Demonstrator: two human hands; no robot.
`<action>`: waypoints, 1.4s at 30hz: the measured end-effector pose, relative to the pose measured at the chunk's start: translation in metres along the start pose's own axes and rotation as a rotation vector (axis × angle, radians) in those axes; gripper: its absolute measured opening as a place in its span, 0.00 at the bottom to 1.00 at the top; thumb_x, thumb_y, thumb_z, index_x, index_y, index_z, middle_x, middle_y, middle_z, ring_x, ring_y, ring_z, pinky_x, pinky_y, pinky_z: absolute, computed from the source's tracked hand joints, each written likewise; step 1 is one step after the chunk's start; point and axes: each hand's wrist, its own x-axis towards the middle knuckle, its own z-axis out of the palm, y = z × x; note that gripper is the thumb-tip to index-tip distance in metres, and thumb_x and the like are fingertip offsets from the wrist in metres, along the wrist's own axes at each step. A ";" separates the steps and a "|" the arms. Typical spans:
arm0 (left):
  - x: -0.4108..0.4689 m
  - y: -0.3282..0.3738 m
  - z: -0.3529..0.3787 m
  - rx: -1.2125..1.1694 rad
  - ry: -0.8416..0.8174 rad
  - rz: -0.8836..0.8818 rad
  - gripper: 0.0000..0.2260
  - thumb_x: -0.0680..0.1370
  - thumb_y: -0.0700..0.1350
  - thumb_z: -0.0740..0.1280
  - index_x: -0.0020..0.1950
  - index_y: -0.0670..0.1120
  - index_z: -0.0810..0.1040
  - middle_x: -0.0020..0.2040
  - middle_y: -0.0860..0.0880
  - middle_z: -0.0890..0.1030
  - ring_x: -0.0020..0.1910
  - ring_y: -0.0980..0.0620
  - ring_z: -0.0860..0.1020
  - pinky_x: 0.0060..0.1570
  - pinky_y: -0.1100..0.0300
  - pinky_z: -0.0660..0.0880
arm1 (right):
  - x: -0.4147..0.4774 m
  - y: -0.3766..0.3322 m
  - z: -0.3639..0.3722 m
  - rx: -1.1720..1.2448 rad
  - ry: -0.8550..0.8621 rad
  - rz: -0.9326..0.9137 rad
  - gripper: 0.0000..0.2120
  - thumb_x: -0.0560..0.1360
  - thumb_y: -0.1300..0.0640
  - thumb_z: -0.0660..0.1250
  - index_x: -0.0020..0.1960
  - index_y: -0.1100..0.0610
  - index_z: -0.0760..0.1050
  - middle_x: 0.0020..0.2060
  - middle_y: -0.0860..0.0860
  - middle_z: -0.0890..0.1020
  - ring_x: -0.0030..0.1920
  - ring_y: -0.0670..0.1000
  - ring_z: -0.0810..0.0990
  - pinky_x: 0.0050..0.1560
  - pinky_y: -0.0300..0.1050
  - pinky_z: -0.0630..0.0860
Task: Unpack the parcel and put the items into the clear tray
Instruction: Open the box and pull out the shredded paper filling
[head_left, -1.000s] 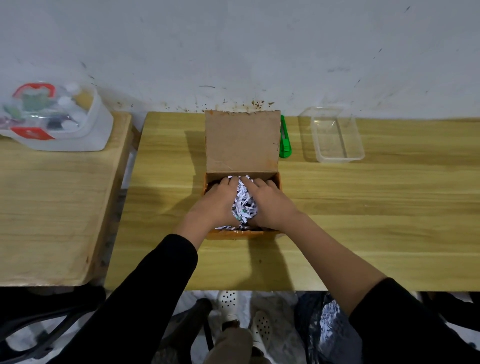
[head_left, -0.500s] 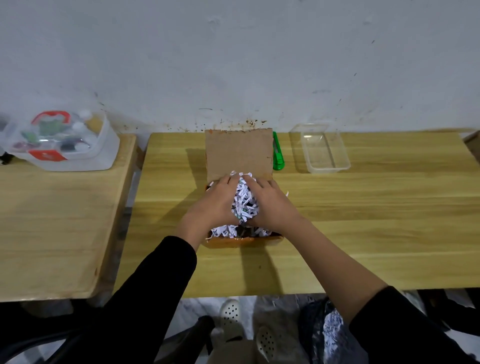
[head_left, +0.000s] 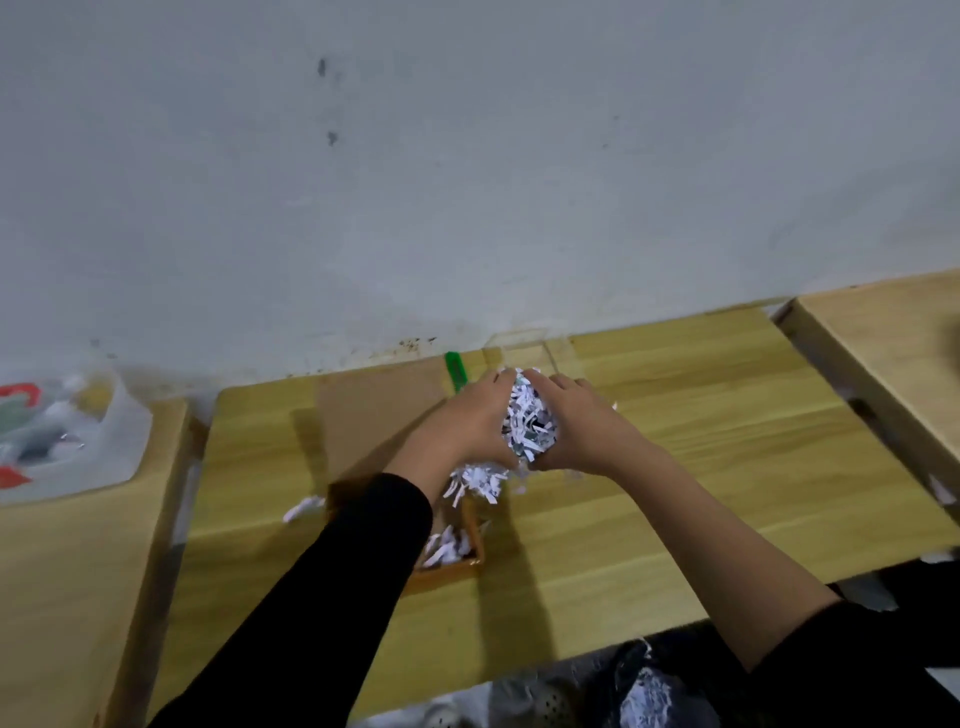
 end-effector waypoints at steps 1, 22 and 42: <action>0.016 0.016 0.007 -0.013 -0.024 0.020 0.49 0.61 0.47 0.79 0.74 0.44 0.54 0.71 0.45 0.64 0.68 0.45 0.67 0.64 0.51 0.69 | -0.006 0.020 -0.008 -0.010 0.005 0.028 0.50 0.61 0.50 0.76 0.75 0.54 0.50 0.65 0.56 0.70 0.63 0.60 0.68 0.65 0.52 0.66; 0.118 0.089 0.143 -0.154 -0.286 0.080 0.44 0.70 0.49 0.73 0.77 0.50 0.47 0.75 0.51 0.53 0.72 0.51 0.59 0.62 0.64 0.60 | -0.057 0.216 0.051 0.283 -0.125 0.269 0.52 0.60 0.49 0.78 0.75 0.49 0.51 0.71 0.53 0.59 0.70 0.56 0.61 0.67 0.51 0.66; 0.044 0.050 0.113 -0.225 -0.077 0.127 0.21 0.79 0.48 0.62 0.72 0.47 0.65 0.71 0.49 0.66 0.70 0.50 0.66 0.65 0.62 0.62 | -0.082 0.129 0.028 0.225 0.336 0.196 0.14 0.68 0.62 0.70 0.53 0.57 0.79 0.54 0.53 0.79 0.56 0.57 0.77 0.53 0.51 0.76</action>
